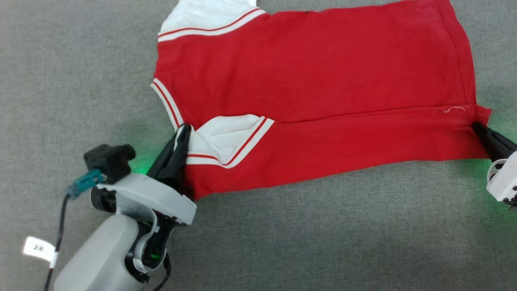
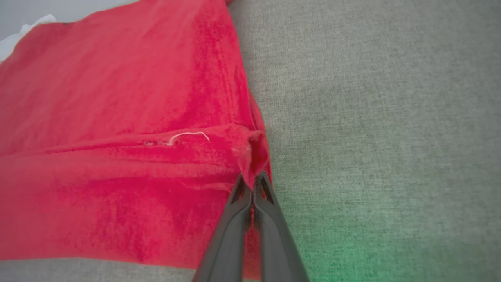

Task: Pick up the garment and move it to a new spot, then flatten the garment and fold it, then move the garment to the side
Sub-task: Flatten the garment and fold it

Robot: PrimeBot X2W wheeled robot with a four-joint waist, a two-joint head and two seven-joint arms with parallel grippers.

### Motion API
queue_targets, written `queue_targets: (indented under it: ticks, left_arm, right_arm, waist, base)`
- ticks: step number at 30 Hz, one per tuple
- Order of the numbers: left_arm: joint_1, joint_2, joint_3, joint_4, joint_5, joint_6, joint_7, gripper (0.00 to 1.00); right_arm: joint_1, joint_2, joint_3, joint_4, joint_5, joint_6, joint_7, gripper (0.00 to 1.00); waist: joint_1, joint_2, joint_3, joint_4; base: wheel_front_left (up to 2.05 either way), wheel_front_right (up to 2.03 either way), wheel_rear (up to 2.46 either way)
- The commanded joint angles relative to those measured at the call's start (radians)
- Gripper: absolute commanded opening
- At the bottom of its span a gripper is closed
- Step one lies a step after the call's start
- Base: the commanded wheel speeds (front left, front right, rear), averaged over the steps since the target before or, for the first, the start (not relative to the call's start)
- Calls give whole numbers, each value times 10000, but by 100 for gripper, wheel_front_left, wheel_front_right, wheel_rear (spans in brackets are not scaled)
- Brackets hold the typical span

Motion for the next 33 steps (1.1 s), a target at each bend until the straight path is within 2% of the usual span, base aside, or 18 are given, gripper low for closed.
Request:
queue_targets:
  ticks: [1,14,15,16,17,18,19,21,26,33]
  left_arm:
    - [-109,58,-173,259,172,55,157,0]
    - [-328,-14,-601,1011,412,114,548,1]
    - [-326,-19,-613,998,427,117,546,27]
    - [-335,-5,-614,967,476,141,493,45]
    - [-322,16,-619,912,499,164,478,100]
    - [-290,34,-615,822,498,186,491,100]
    - [-239,67,-607,720,479,206,496,100]
    - [-203,239,-584,460,577,328,540,100]
    - [28,915,-575,-747,844,1001,1118,100]
    - [556,2187,-428,-3347,669,2554,3152,100]
  right_arm:
    - [-126,56,112,97,0,-15,-109,0]
    - [-396,3,671,622,197,-15,-410,0]
    - [-387,-15,717,656,230,-15,-439,0]
    - [-372,-26,765,667,247,-14,-461,0]
    - [-354,-35,793,665,266,-14,-533,38]
    - [-324,-56,785,654,251,-14,-596,73]
    - [-287,-79,773,645,239,-14,-659,100]
    - [-213,-197,772,587,101,-14,-782,100]
    - [154,-420,589,200,-85,-14,-1012,100]
    - [628,-351,220,-813,-341,-14,-1025,100]
  waist:
    - [0,0,128,-42]
    - [0,0,199,-18]
    - [0,0,163,-2]
    - [0,0,111,14]
    - [0,0,54,31]
    - [0,0,-18,59]
    - [0,0,-98,82]
    - [0,0,-293,144]
    - [0,0,-835,401]
    - [0,0,-1235,512]
  base:
    - [0,0,0]
    - [0,0,0]
    - [0,0,0]
    - [0,0,0]
    - [0,0,0]
    - [0,0,0]
    - [0,0,0]
    - [0,0,0]
    - [0,0,0]
    - [0,0,0]
